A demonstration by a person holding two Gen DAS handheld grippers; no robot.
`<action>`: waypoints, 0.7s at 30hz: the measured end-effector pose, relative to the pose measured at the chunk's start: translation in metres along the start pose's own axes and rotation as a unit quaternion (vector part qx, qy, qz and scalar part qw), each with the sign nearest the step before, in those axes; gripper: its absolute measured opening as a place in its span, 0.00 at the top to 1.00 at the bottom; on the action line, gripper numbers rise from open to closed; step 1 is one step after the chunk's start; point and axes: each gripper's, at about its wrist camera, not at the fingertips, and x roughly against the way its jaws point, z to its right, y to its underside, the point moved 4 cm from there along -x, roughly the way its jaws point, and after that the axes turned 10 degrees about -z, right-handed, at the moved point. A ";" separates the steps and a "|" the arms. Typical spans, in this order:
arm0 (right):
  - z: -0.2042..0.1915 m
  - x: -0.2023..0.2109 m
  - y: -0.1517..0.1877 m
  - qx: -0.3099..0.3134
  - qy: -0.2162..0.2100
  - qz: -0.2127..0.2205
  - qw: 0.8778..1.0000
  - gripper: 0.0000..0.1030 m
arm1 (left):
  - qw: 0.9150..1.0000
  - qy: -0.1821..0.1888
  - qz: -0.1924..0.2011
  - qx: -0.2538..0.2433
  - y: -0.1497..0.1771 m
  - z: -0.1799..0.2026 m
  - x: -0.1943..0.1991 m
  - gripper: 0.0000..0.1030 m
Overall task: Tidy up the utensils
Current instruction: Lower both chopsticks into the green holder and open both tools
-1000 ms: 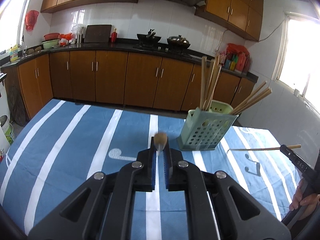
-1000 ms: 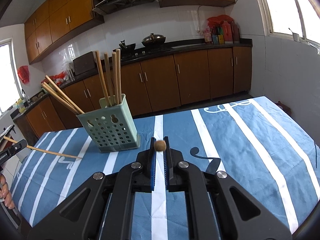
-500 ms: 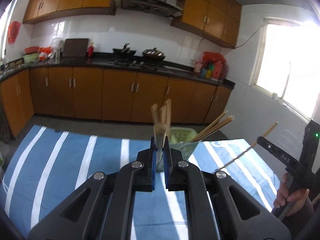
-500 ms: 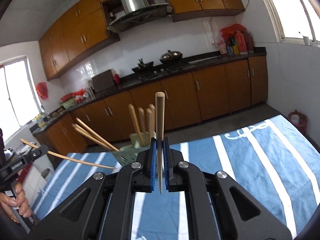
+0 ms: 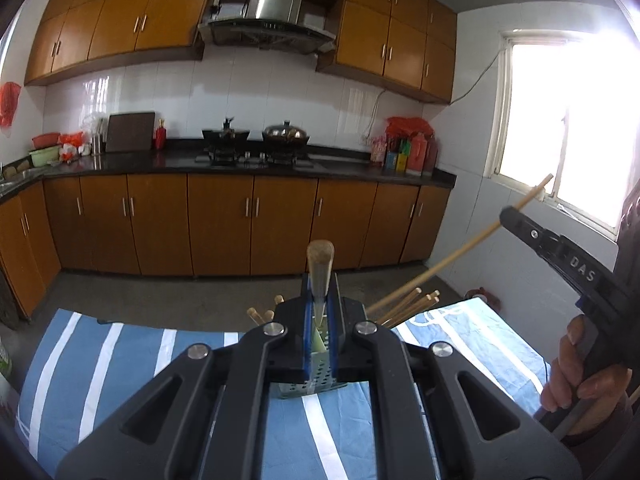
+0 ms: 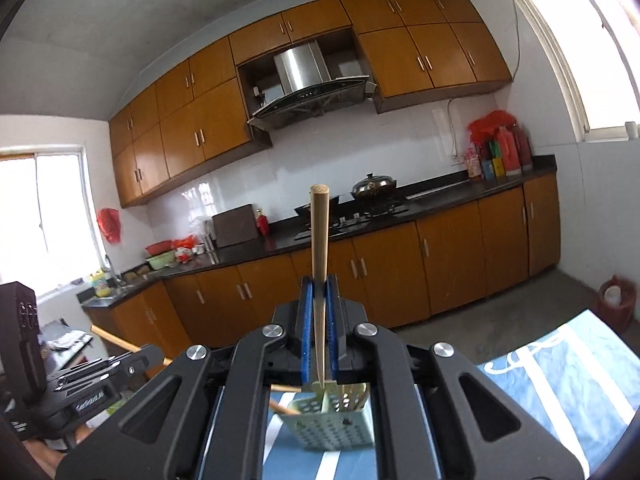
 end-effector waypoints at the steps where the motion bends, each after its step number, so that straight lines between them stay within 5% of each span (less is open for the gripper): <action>1: 0.000 -0.009 0.001 0.002 0.005 -0.005 1.000 0.93 | 1.000 -0.003 -0.009 0.002 -0.001 -0.001 -0.007 0.93; 9: 0.001 -0.058 0.025 0.005 0.019 -0.057 0.998 0.93 | 0.999 -0.011 -0.042 0.002 -0.004 -0.010 -0.049 0.93; 21: -0.003 -0.080 0.045 0.025 0.037 -0.095 0.995 0.92 | 0.999 -0.018 -0.036 0.005 -0.003 -0.012 -0.088 0.93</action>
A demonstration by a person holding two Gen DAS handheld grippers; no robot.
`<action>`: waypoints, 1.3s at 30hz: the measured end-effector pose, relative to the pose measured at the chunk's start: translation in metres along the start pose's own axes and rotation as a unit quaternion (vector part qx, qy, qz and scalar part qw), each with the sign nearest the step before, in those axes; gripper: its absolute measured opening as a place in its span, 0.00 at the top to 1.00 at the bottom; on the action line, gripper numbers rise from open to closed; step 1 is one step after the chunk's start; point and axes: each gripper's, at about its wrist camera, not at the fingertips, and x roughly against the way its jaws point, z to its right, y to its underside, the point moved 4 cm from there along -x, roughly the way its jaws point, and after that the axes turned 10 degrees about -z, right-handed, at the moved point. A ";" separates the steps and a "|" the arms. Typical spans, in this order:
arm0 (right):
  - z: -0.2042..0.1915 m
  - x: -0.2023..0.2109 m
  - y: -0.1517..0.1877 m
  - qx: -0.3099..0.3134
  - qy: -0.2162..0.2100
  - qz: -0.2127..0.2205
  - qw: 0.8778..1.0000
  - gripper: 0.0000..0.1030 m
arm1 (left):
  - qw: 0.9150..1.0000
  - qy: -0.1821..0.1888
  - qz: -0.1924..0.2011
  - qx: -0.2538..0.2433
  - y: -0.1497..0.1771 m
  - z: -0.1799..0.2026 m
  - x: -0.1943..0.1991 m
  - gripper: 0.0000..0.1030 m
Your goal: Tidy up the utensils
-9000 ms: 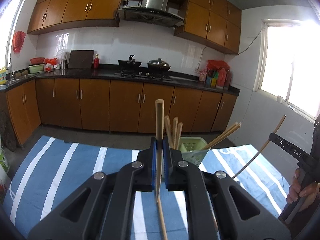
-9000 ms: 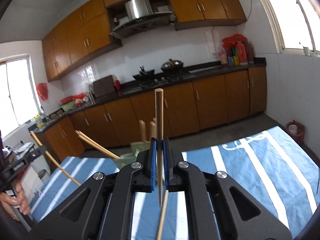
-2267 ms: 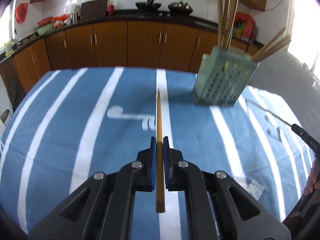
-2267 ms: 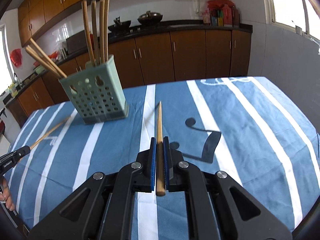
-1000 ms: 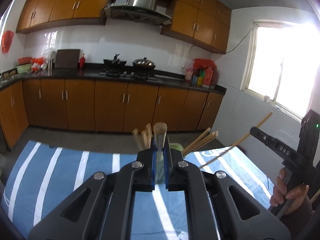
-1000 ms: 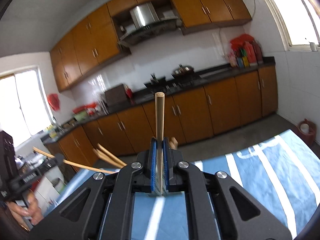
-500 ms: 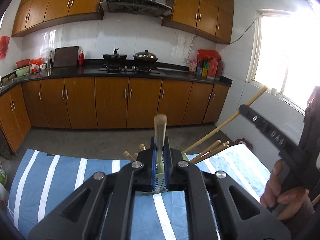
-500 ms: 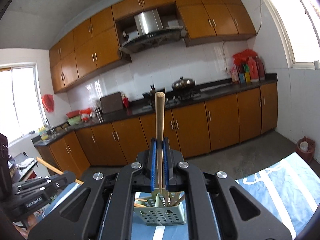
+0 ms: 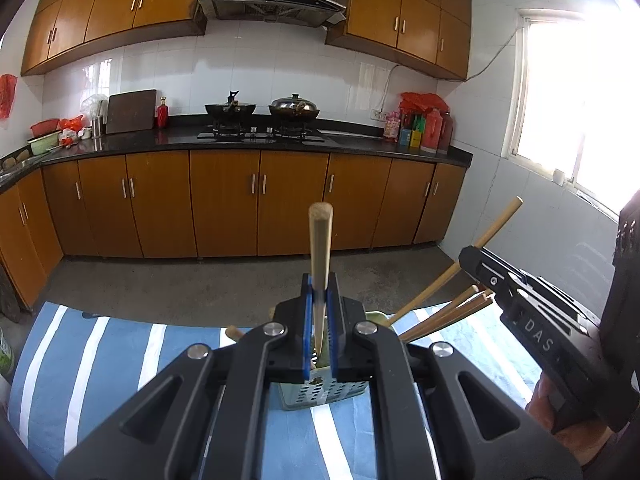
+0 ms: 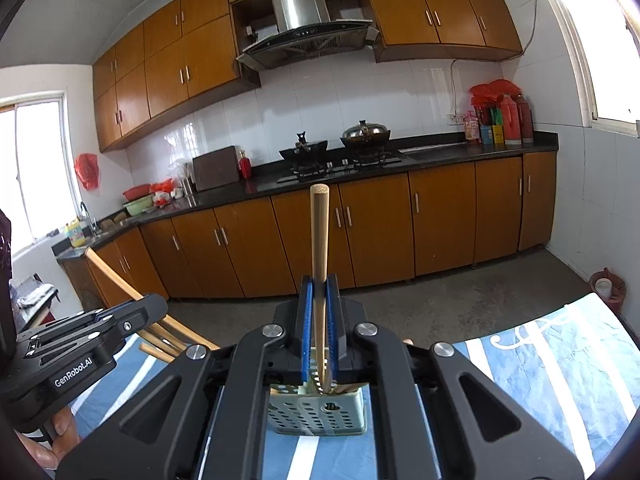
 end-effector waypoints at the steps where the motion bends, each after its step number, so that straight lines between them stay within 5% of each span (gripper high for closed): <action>1: -0.001 -0.001 0.000 -0.001 0.001 -0.001 1.000 0.92 | 1.000 -0.001 0.000 0.005 0.000 0.000 -0.001 0.91; 6: 0.007 0.007 0.000 -0.009 0.006 0.005 1.000 0.71 | 1.000 0.002 0.016 0.020 0.001 -0.007 0.010 0.75; 18: 0.025 0.056 0.004 -0.026 0.018 0.039 0.999 0.61 | 0.997 -0.003 0.056 0.052 0.024 -0.037 0.073 0.45; 26: 0.013 0.090 0.030 0.002 0.026 0.055 0.998 0.30 | 0.996 -0.030 0.069 0.042 0.069 -0.049 0.115 0.07; 31: -0.001 0.108 0.054 0.026 0.034 0.071 0.997 0.02 | 0.996 -0.043 0.072 0.036 0.104 -0.046 0.128 0.04; 39: -0.012 0.118 0.106 0.043 0.067 0.055 0.995 0.02 | 0.992 -0.086 0.088 0.021 0.165 -0.034 0.141 0.04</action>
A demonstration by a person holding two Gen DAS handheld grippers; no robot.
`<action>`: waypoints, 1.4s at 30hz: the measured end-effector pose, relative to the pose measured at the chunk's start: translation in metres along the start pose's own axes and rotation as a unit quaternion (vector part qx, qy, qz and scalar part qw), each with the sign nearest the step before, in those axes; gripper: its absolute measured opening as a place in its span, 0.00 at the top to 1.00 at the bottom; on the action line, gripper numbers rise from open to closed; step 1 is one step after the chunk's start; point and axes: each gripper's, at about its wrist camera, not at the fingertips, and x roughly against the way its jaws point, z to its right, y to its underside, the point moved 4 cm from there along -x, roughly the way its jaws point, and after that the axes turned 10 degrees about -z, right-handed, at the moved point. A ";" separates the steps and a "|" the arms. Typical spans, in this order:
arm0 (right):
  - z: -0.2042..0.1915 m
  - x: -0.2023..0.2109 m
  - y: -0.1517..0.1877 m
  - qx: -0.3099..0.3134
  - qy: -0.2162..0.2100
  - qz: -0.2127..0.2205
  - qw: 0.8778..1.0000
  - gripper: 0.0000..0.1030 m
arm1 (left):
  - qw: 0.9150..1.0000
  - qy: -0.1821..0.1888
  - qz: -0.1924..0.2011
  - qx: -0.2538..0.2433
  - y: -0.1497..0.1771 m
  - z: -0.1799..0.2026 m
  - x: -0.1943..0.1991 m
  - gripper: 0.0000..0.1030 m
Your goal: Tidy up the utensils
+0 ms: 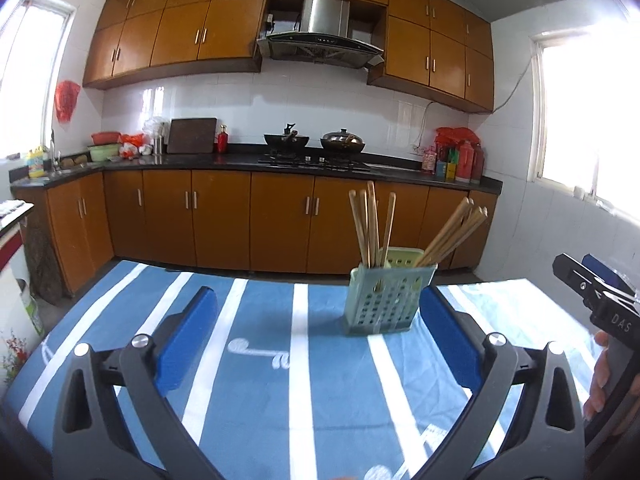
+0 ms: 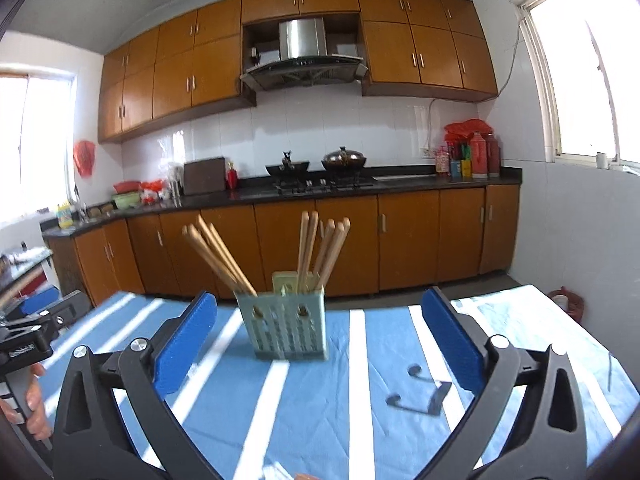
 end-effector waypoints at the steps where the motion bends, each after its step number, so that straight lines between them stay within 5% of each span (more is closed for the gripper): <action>1: -0.001 0.002 0.005 0.004 0.006 0.000 1.000 0.02 | 1.000 -0.005 0.003 -0.005 0.003 0.002 0.002 0.04; 15: -0.013 0.017 0.079 0.016 0.030 -0.034 0.999 0.02 | 0.999 -0.044 -0.007 -0.002 0.069 0.010 0.023 0.04; 42: -0.018 0.027 0.114 0.010 0.020 -0.053 0.998 0.02 | 0.999 -0.045 -0.027 0.009 0.103 0.011 0.024 0.04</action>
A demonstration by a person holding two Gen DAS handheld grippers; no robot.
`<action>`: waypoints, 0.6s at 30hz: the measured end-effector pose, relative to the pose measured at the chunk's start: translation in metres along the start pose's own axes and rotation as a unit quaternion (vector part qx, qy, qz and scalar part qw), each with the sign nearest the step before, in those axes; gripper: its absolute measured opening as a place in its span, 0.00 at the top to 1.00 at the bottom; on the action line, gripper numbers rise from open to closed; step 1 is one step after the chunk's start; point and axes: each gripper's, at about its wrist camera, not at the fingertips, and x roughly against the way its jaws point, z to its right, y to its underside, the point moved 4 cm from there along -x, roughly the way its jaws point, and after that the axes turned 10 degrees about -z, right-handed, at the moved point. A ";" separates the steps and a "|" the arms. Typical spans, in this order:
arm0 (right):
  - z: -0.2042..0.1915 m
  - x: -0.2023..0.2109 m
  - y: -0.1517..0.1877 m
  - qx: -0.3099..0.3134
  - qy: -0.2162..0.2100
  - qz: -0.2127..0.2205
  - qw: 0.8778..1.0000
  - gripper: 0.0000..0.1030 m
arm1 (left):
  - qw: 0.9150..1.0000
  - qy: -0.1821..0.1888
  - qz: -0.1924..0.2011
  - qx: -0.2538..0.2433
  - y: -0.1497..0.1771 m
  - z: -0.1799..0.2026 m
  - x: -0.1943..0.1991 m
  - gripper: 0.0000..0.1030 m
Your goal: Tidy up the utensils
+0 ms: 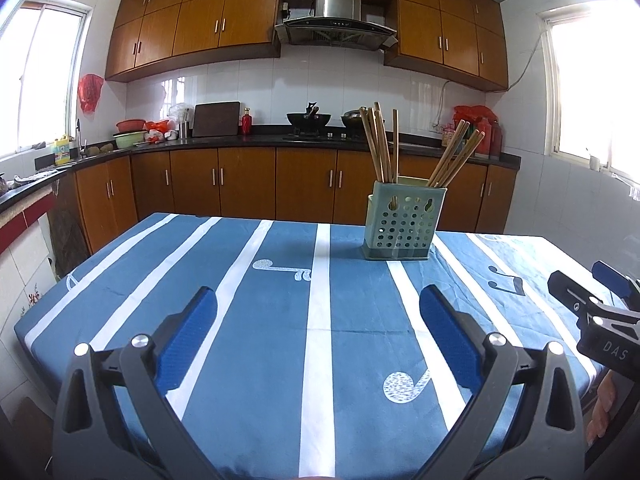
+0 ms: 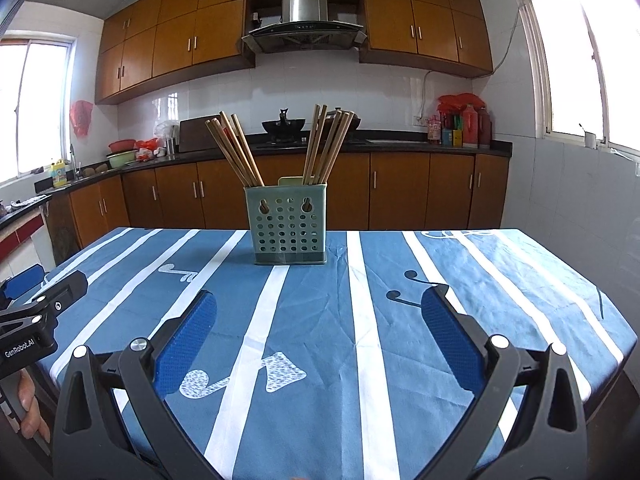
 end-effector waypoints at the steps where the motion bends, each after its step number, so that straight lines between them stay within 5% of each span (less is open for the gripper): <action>1: 0.000 0.000 0.000 0.000 0.000 0.000 1.000 0.02 | 1.000 -0.001 0.000 0.000 0.000 0.000 0.000 0.04; 18: 0.004 -0.003 0.002 -0.006 -0.001 -0.008 1.000 0.02 | 1.000 0.000 -0.004 0.001 0.004 0.000 -0.003 0.04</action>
